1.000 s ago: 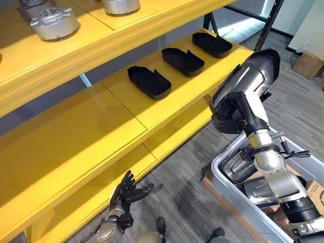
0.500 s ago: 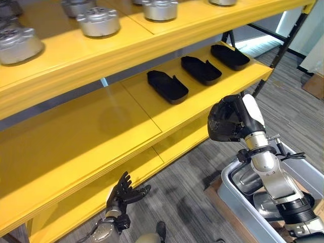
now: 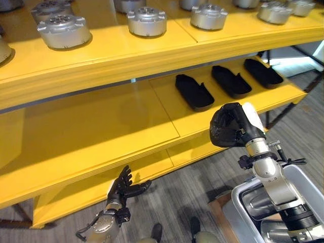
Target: Move parts from the plastic box to the shelf.
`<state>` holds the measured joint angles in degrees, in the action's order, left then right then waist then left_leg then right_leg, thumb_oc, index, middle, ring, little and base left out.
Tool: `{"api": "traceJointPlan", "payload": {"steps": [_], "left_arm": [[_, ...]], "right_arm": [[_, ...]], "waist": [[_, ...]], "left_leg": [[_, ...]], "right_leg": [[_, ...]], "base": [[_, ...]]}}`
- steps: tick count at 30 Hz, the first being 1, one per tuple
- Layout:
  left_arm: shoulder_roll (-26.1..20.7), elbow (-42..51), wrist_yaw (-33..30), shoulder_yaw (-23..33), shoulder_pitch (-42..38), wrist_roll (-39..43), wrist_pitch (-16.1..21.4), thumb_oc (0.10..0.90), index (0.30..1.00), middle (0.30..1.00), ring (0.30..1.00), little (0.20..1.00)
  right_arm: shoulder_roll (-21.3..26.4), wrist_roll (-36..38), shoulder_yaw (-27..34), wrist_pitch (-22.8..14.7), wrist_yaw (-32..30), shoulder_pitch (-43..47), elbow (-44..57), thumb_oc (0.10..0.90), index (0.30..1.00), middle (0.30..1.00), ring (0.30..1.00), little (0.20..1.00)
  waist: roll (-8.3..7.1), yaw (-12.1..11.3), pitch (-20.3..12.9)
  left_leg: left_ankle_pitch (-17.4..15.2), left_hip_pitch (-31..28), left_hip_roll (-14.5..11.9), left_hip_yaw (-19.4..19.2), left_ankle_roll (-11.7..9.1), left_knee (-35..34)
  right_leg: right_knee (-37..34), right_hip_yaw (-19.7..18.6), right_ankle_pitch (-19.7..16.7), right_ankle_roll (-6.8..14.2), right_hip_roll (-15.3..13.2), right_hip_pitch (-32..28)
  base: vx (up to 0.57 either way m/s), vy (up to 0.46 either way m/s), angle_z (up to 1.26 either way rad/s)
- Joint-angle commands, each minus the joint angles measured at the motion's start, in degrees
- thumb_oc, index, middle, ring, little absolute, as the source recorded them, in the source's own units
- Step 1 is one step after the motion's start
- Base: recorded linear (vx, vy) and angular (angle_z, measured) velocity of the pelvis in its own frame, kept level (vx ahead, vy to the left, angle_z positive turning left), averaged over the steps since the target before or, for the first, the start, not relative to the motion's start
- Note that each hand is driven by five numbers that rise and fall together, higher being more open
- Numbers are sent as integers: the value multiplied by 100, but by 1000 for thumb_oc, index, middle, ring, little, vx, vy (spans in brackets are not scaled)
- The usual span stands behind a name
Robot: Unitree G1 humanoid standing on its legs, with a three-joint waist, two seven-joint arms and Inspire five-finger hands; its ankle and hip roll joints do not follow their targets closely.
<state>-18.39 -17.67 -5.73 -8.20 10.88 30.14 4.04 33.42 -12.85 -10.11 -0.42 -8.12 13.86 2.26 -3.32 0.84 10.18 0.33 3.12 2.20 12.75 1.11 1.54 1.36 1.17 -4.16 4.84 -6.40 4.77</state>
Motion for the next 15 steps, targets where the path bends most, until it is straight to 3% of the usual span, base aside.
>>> {"api": "traceJointPlan", "payload": {"steps": [1,15], "left_arm": [[-161,607,94,238,-217,-54,480,900,1000,1000,1000,1000],[-103,683,118,233,5,173,451,900,1000,1000,1000,1000]], "right_arm": [[185,93,491,-560,-351,880,554,400,300,300,300,300],[125,246,-325,-638,-104,1909,603,400,300,300,300,300]], "waist": [[-186,-60,-515],[-160,-319,-786]], "left_leg": [[-513,-454,6,-894,162,-99],[-373,-486,-389,-709,-136,-284]], "right_leg": [[515,-108,221,323,-227,201],[79,177,443,97,-34,-245]], "base": [[44,-105,-6],[13,-104,2]]}}
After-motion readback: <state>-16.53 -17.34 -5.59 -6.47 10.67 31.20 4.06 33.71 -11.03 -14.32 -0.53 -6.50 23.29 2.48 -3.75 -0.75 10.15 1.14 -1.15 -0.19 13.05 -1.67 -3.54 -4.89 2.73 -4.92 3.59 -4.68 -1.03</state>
